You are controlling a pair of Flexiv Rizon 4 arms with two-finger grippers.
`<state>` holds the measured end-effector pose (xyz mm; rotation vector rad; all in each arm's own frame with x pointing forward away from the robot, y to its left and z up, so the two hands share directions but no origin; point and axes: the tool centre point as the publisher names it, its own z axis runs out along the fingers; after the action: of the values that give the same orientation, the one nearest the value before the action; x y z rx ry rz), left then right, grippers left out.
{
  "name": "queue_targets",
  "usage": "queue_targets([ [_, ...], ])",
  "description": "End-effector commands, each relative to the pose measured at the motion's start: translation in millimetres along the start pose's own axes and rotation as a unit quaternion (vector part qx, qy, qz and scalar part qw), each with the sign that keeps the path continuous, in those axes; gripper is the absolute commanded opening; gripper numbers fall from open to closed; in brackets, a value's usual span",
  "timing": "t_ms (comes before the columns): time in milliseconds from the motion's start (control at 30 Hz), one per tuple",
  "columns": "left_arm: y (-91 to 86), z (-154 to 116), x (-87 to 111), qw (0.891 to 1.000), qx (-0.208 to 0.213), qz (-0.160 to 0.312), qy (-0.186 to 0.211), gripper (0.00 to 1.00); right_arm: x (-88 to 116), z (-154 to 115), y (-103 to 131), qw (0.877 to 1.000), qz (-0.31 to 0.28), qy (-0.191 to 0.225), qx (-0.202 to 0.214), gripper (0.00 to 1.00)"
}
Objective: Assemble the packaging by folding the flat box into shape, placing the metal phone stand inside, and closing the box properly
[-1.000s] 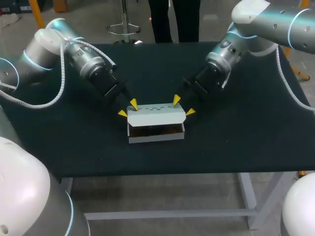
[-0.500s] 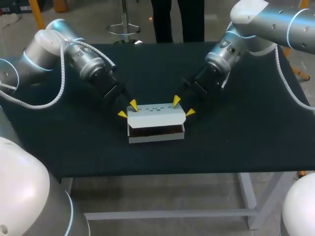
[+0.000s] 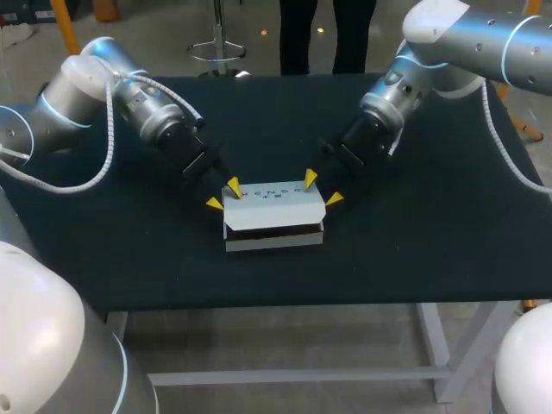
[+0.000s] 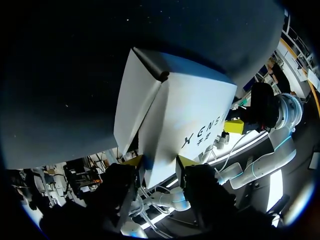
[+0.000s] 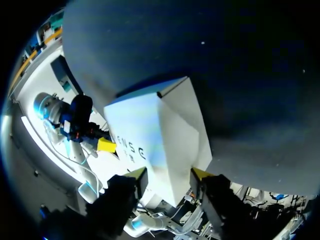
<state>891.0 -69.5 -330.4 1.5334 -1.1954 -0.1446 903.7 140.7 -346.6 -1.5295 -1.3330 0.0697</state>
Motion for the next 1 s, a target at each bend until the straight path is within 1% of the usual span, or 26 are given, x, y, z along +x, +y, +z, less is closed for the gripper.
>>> queue_targets([
  [33, -4.6, -0.2, -0.6, 1.0, -0.004, -0.002, -0.001, 0.43, 0.6, -0.9, 4.9, 1.0, 0.0, -0.002, 0.006, 0.58],
  [233, -5.5, 1.1, -2.1, 1.0, -0.005, -0.003, -0.002, 0.44, -1.1, 0.8, 6.3, 1.0, 0.001, -0.006, 0.0, 0.59],
  [467, -4.1, 1.2, -2.2, 1.0, -0.003, -0.002, -0.004, 0.44, 0.0, 2.9, 5.7, 0.999, -0.003, -0.026, -0.032, 0.63],
  [1000, -1.9, 1.2, 2.0, 1.0, -0.001, -0.002, -0.009, 0.44, 5.6, 5.9, 6.7, 0.997, -0.005, -0.034, -0.07, 0.61],
])
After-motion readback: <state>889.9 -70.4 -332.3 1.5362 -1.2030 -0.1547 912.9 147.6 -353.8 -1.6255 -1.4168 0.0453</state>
